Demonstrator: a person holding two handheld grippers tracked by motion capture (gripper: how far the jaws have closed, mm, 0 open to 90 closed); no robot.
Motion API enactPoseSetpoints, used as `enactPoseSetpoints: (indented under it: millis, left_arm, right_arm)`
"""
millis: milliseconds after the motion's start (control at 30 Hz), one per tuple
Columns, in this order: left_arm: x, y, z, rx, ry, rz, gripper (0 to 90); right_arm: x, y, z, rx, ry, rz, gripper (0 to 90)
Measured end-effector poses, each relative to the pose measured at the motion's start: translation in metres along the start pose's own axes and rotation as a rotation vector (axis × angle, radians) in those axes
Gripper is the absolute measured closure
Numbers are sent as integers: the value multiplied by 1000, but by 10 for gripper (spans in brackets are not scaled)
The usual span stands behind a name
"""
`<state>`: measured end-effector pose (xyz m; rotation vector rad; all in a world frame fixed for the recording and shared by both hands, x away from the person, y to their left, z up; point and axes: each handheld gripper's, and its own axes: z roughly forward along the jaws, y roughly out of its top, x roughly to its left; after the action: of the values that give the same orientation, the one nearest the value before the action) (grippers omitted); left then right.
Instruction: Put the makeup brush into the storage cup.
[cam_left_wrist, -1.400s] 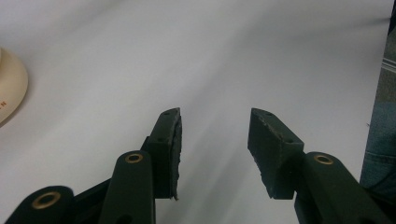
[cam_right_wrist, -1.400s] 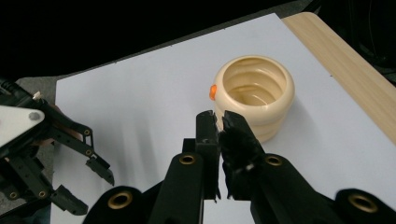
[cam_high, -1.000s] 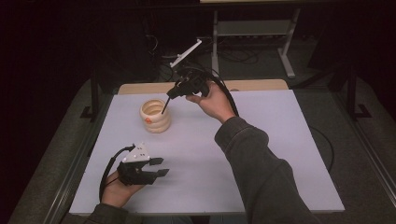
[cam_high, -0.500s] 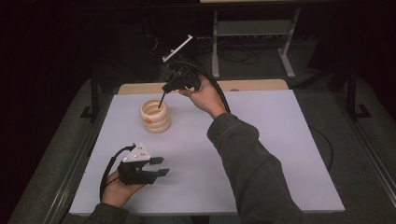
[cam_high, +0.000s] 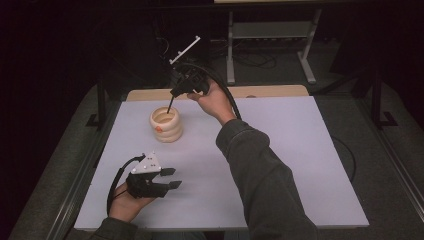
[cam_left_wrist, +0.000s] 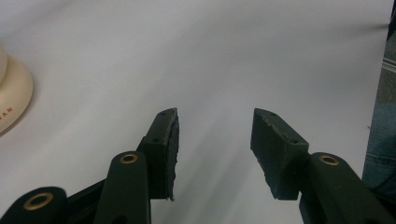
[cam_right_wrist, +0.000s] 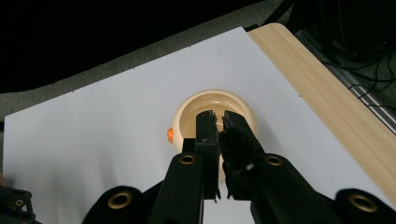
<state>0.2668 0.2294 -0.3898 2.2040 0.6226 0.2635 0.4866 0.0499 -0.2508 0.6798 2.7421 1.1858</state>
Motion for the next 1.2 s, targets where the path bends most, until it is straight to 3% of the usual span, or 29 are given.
enactPoseSetpoints:
  millis: [533,1200]
  left_arm:
    - [0,0,-1,2,-2,-7,510]
    - [-1,0,-2,5,-7,-5,506]
  right_arm:
    - [-1,-4,21,3,19,43,841]
    - [-2,-12,45,13,18,58,840]
